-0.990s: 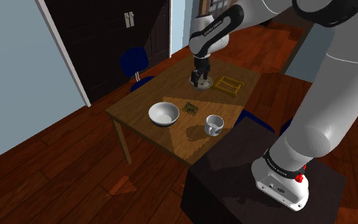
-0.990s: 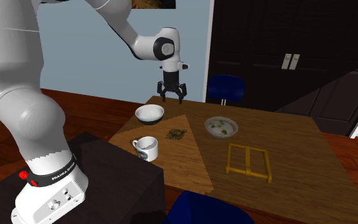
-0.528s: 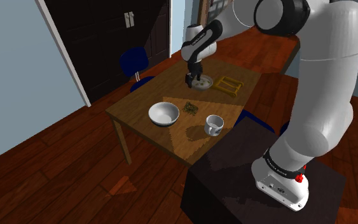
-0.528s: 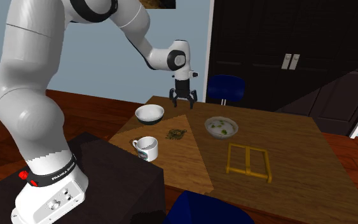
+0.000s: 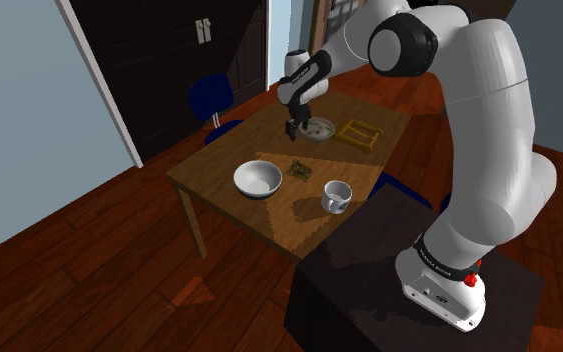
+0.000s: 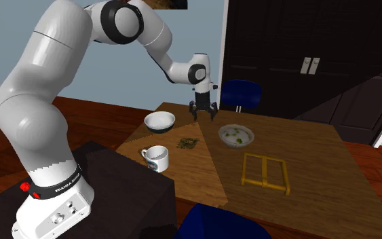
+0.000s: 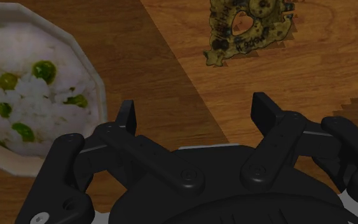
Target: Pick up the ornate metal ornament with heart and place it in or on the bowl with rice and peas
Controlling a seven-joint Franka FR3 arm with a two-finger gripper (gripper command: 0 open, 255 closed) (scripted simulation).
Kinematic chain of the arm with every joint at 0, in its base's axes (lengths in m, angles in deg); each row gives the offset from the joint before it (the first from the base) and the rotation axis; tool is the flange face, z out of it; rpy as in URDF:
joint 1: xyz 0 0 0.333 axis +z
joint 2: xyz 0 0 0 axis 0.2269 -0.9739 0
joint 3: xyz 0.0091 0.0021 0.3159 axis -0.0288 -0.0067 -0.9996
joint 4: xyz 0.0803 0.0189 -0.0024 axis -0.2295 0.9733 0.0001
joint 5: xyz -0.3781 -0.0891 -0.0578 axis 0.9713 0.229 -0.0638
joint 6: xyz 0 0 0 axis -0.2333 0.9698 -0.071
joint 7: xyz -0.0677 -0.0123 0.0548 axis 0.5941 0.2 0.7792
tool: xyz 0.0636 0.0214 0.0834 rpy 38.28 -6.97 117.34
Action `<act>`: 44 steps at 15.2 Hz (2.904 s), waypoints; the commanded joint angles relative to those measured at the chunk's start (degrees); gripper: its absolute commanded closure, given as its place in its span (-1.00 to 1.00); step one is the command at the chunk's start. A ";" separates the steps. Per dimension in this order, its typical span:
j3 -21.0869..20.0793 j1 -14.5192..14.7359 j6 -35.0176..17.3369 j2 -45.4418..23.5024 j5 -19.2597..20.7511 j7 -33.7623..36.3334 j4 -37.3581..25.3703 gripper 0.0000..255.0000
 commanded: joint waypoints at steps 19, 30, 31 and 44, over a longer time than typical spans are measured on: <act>-0.08 -0.45 -2.82 -3.09 -0.09 -0.10 -0.32 1.00; -0.56 3.69 -20.14 4.40 2.89 1.39 20.88 -1.00; -0.50 4.36 -22.56 5.07 3.42 1.74 23.47 -1.00; -0.57 4.02 -26.92 -0.55 3.53 1.87 21.97 -1.00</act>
